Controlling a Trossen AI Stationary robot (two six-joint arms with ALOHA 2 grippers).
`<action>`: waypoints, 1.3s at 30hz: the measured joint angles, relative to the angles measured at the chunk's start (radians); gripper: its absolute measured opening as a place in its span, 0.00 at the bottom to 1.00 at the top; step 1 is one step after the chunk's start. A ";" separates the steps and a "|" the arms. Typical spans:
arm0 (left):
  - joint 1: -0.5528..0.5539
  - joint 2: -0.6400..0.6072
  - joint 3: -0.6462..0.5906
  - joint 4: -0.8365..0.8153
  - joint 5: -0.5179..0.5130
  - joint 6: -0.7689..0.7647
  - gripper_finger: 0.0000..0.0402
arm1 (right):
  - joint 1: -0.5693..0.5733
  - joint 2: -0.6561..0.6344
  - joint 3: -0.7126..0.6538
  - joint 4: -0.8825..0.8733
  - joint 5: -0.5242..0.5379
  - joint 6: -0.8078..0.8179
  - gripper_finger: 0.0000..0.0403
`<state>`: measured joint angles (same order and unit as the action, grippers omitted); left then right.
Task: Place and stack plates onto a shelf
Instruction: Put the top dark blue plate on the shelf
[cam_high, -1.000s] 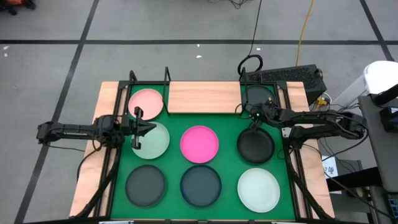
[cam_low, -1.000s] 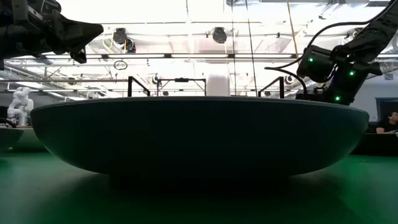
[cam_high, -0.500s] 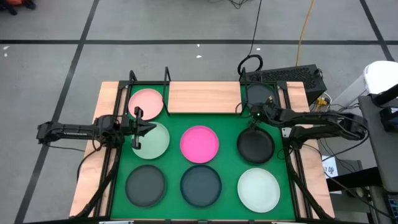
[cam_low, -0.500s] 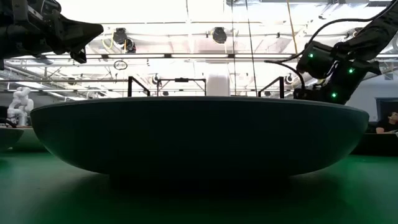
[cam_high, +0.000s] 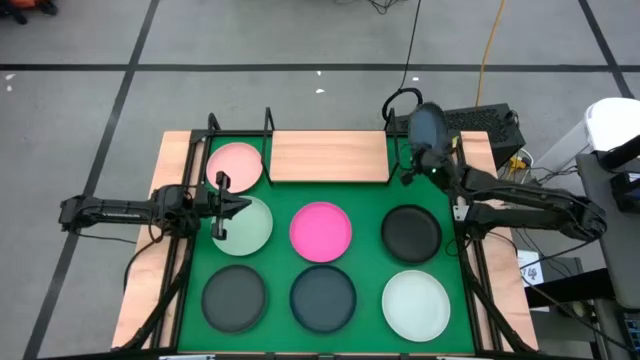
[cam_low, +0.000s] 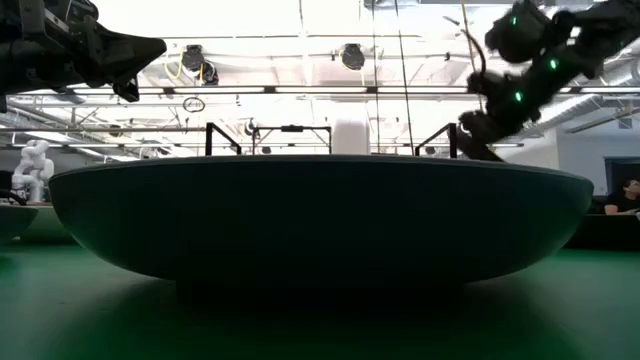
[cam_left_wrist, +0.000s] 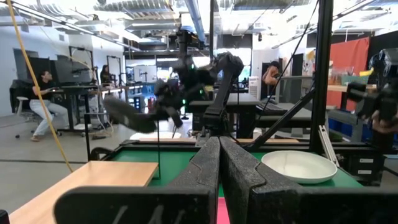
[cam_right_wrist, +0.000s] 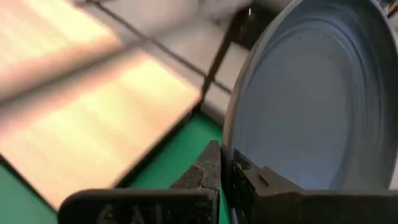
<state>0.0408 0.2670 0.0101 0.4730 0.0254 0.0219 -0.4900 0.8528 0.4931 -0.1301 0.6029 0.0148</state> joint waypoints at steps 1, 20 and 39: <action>0.000 0.000 0.000 0.000 0.000 0.000 0.04 | 0.001 -0.005 0.023 0.006 -0.001 -0.021 0.00; 0.000 0.000 0.000 0.000 0.000 0.000 0.04 | 0.223 0.260 0.361 0.235 -0.323 -0.429 0.00; 0.000 0.000 0.000 0.000 0.000 0.000 0.04 | 0.235 0.642 0.362 0.131 -0.292 -0.452 0.00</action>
<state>0.0407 0.2668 0.0101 0.4732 0.0254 0.0219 -0.2549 1.4946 0.8555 0.0010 0.3114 -0.4369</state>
